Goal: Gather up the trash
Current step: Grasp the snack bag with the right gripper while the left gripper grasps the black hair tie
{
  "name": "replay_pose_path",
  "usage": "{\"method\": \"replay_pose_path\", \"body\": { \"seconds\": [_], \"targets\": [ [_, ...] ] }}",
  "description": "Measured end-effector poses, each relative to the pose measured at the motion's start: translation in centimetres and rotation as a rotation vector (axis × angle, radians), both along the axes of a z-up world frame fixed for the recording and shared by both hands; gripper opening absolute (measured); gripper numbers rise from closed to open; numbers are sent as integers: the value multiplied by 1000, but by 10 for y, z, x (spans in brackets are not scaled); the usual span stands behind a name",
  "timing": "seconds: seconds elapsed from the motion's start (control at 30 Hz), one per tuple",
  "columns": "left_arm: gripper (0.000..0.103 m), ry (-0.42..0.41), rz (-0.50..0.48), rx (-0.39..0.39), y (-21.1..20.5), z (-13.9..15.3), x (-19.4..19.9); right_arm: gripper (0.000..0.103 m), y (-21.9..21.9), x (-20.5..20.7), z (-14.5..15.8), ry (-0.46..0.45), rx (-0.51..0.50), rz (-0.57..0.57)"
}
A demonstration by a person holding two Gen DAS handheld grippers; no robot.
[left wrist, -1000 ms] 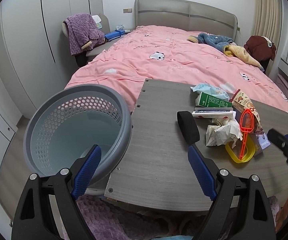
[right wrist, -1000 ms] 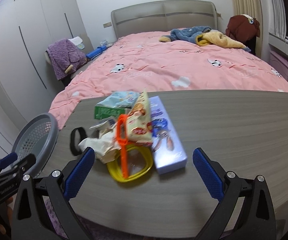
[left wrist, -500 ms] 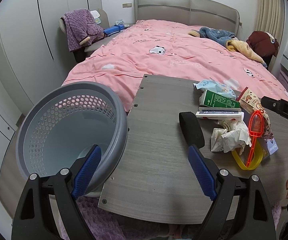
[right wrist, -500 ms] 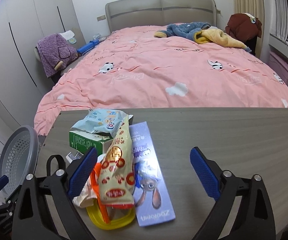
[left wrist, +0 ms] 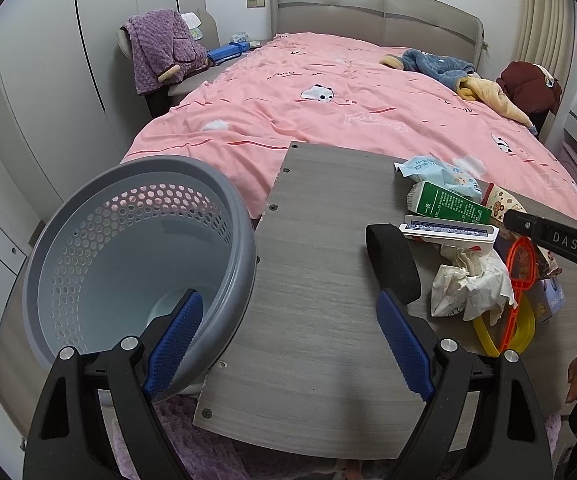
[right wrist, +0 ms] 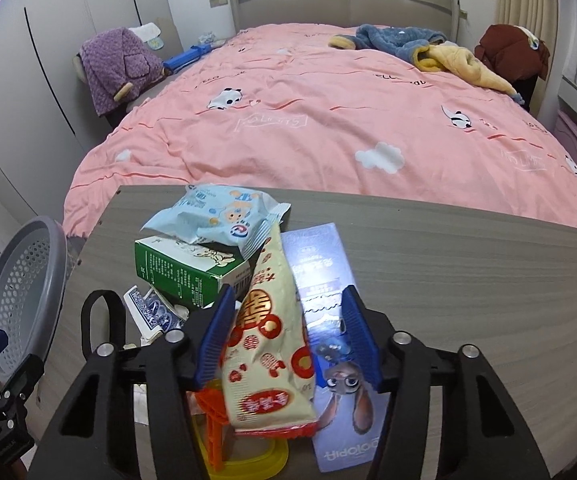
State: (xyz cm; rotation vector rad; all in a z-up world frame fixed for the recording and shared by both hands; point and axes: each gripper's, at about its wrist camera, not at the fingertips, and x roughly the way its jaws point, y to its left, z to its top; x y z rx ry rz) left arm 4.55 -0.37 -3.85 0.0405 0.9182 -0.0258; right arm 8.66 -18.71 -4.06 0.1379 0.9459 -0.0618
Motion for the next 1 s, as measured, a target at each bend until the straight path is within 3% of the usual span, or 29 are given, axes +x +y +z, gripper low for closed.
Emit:
{"method": "replay_pose_path", "body": {
  "seconds": [0.1,0.23,0.67,1.0],
  "targets": [
    [85,2,1,-4,1,-1,0,37,6,-2,-3,18,-17,19],
    [85,2,2,-7,1,-1,0,34,9,-10,-3,6,-20,39],
    [84,32,-29,-25,-11,-2,3,32,-7,-50,34,-122,79,23],
    [85,74,-55,-73,-36,-12,29,32,-16,-78,35,-142,123,22]
  ]
}}
